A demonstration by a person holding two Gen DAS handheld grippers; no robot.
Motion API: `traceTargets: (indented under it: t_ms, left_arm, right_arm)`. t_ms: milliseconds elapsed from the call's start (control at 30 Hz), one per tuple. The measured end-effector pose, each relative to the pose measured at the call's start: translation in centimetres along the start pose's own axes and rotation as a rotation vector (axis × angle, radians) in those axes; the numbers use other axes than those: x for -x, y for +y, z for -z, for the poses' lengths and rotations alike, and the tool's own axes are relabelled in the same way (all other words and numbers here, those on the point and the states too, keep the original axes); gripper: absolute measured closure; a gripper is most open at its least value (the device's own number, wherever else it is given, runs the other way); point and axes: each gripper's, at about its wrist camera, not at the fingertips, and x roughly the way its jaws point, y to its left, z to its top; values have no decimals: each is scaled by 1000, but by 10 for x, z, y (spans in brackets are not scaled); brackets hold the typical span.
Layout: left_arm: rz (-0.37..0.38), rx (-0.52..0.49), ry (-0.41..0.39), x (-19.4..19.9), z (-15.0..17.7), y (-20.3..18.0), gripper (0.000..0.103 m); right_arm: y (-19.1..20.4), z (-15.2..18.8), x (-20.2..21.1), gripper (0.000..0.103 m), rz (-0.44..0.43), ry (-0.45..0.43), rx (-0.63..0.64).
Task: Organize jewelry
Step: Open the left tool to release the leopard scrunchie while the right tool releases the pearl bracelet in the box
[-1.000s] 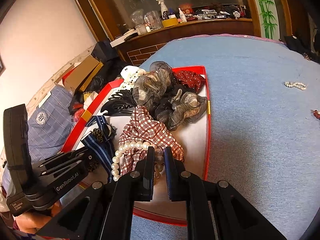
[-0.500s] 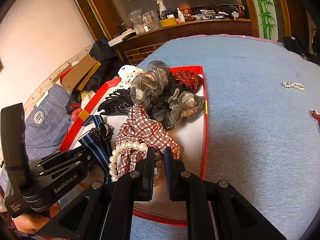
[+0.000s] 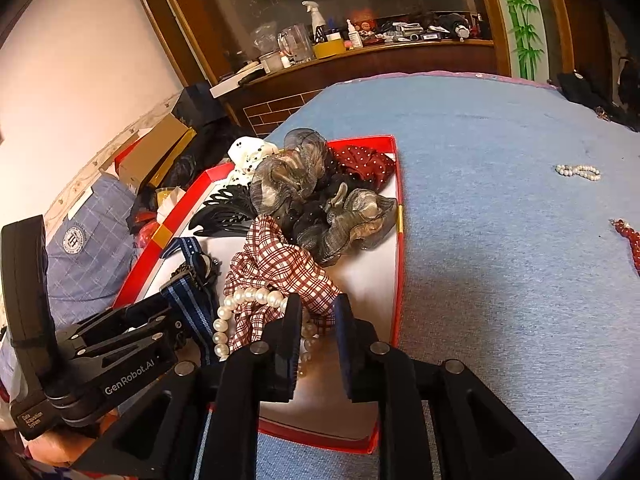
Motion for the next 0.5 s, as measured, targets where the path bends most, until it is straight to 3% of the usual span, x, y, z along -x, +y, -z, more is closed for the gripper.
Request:
traceTargets:
  t_ms: [67,367,500]
  left_arm:
    - [-5,2,1,0,0,2,53]
    - [-25,10,5,0,1,2,40]
    - [-33,11,8,0,0,2,37]
  right_arm:
    - [1,-1,1,70,7,-7,3]
    - [1,0,6,68,18,-31,9]
    - [1,0,9,59,16,-38,6]
